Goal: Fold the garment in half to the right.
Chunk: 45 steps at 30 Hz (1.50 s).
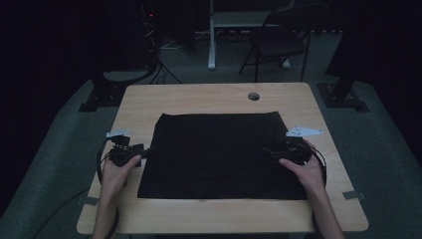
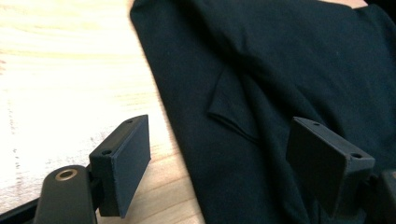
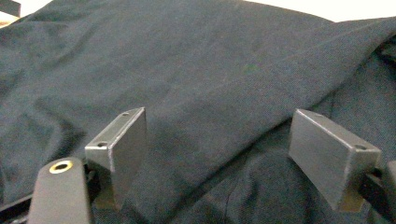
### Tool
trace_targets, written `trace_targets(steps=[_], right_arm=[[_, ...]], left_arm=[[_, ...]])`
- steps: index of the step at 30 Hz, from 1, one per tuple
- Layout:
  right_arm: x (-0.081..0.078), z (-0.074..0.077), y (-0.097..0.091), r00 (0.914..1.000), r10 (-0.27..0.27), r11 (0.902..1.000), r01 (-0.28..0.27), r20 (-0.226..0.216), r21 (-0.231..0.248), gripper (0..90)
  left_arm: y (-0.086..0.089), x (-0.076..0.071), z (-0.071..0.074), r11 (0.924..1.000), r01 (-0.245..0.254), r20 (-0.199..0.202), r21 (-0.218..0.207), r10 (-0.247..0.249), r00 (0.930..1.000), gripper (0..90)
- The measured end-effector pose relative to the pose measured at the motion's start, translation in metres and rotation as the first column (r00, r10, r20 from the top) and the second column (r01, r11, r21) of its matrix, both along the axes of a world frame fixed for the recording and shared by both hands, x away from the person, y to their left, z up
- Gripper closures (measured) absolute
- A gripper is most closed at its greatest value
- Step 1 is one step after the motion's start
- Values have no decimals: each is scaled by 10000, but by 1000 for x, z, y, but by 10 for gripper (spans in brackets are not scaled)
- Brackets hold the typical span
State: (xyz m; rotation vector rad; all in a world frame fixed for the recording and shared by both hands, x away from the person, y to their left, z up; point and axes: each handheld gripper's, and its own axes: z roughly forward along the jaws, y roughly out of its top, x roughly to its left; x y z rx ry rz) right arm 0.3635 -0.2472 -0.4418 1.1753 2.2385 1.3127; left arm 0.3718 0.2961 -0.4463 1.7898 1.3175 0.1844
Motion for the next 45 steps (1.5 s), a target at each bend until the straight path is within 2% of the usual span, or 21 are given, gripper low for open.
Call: trace_targets(steps=[7,22,28,30,40,45], right_arm=[[0,0,0,10000,-30,10000,30,32,-39,197],[-1,-1,1,10000,-23,9999,23,21,-106,197],[-1,-1,2,10000,-26,9999,26,29,-133,197],[-1,-1,2,10000,-14,9999,15,8,-162,197],[-1,-2,5,10000,21,9993,-19,62,-378,197],[-1,-2,6,10000,16,9991,-14,46,-432,197]], left_arm=[[-5,3,-3,9995,217,-126,-245,-220,9997,232],[-32,14,-3,9941,797,-346,-731,-823,9960,227],[-34,18,-4,9893,660,-695,-1303,-756,9947,219],[-34,18,-4,9874,712,-685,-1415,-815,9943,219],[-52,22,-5,9911,885,-259,-992,-915,9955,220],[-65,24,-3,9962,849,-90,-179,-850,9963,228]])
